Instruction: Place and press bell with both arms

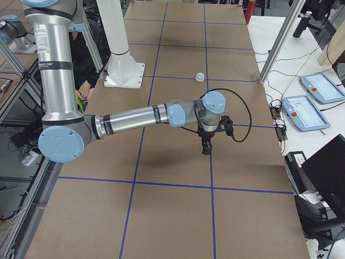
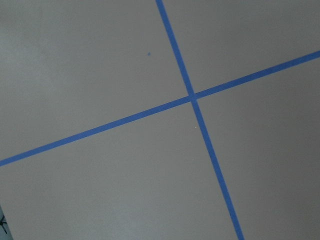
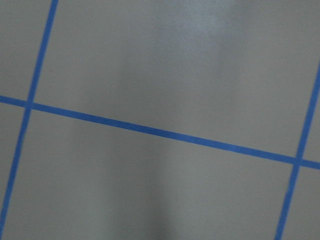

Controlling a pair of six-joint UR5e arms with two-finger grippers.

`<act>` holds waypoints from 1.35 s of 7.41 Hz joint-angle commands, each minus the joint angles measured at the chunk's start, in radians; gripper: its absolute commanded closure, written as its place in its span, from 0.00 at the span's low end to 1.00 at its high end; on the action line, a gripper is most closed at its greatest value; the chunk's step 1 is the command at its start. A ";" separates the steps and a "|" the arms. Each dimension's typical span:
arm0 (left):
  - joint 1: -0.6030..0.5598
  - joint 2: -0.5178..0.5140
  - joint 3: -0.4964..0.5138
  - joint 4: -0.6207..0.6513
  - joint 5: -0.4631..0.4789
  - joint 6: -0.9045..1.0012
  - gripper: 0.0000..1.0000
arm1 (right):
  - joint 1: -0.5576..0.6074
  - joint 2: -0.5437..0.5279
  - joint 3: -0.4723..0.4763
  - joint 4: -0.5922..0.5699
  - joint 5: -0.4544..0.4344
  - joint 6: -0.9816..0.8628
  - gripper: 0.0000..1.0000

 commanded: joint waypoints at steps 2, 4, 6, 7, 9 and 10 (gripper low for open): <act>-0.002 0.030 -0.005 -0.052 0.000 -0.050 0.00 | 0.093 -0.121 0.007 0.006 0.011 -0.080 0.00; -0.002 0.027 -0.021 -0.053 0.000 -0.091 0.00 | 0.115 -0.158 0.005 0.004 0.009 -0.125 0.00; -0.001 0.029 -0.019 -0.053 -0.002 -0.089 0.00 | 0.167 -0.177 -0.009 -0.008 0.011 -0.241 0.00; -0.002 0.032 -0.016 -0.053 -0.002 -0.088 0.00 | 0.184 -0.189 -0.009 -0.005 0.012 -0.248 0.00; -0.002 0.048 -0.021 -0.053 -0.002 -0.089 0.00 | 0.209 -0.203 -0.006 -0.005 0.044 -0.249 0.00; -0.002 0.059 -0.027 -0.053 -0.003 -0.091 0.00 | 0.210 -0.203 -0.006 -0.008 0.046 -0.243 0.00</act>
